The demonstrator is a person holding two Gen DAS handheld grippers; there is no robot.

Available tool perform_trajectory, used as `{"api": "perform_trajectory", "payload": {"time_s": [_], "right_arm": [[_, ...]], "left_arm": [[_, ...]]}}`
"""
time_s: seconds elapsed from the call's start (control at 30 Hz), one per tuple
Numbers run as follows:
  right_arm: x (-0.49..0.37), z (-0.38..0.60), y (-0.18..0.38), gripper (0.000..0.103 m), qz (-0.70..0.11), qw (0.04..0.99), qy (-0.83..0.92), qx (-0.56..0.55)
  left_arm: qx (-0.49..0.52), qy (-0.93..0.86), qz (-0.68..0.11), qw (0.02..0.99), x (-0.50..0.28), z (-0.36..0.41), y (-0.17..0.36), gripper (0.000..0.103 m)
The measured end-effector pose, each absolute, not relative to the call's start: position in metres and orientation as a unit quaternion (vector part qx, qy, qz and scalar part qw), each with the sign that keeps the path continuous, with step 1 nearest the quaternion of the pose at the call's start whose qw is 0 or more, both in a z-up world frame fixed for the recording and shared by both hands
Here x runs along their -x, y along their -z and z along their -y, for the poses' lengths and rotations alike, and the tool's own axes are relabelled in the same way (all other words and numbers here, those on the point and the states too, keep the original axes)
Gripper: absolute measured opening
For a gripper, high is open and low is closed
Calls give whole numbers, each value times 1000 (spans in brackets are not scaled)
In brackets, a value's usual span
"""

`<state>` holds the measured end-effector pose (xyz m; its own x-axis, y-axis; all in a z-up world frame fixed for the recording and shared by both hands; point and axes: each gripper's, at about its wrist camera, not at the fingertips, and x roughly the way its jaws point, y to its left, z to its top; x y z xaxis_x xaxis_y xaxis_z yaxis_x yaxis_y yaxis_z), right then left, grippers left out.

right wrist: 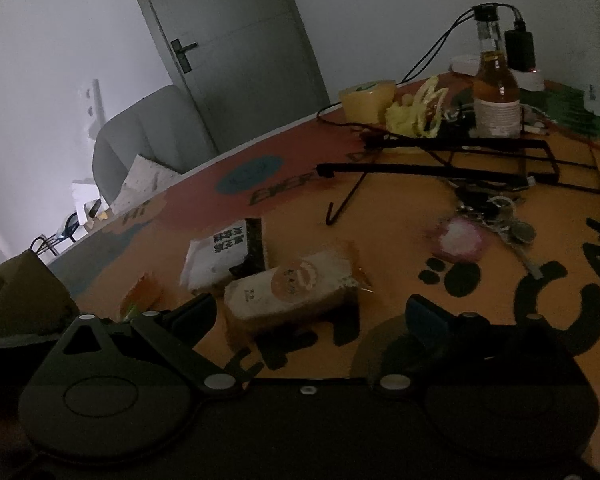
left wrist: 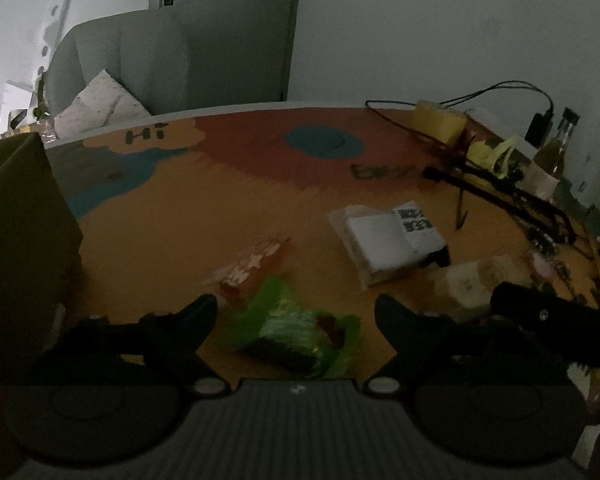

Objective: Organize snacks
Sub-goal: 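Grasp the green packet with the left tool while the right tool grasps the white bread bag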

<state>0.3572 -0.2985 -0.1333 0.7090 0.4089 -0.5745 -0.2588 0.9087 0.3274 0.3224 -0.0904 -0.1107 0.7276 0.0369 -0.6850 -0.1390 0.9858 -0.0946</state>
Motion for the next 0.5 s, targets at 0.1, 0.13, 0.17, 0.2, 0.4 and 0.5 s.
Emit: {"api": "perform_trajectory", "payload": {"time_s": [0.1,0.13,0.17,0.2,0.4,0.5], "right_arm": [[-362,292,137,103,-340,919,-174,-99],[-362,288,137,103,-340,921,-169,-90],[-362,286,137,103,-340,921,-171,-83],[-363,283,138,103,-340,921,-174,-77],[-369,273,140,103,-339,923,-174,-50],[-373,268,140,103,-338,924,-175,-36]], "left_arm": [[65,-53,-365,927,-320,88,113,69],[60,-56,-365,928,-320,88,114,65],[56,-61,-363,928,-319,87,114,59],[59,-61,-362,928,-318,86,113,56],[74,-64,-362,927,-316,77,106,41],[78,-66,-357,929,-314,74,103,40]]}}
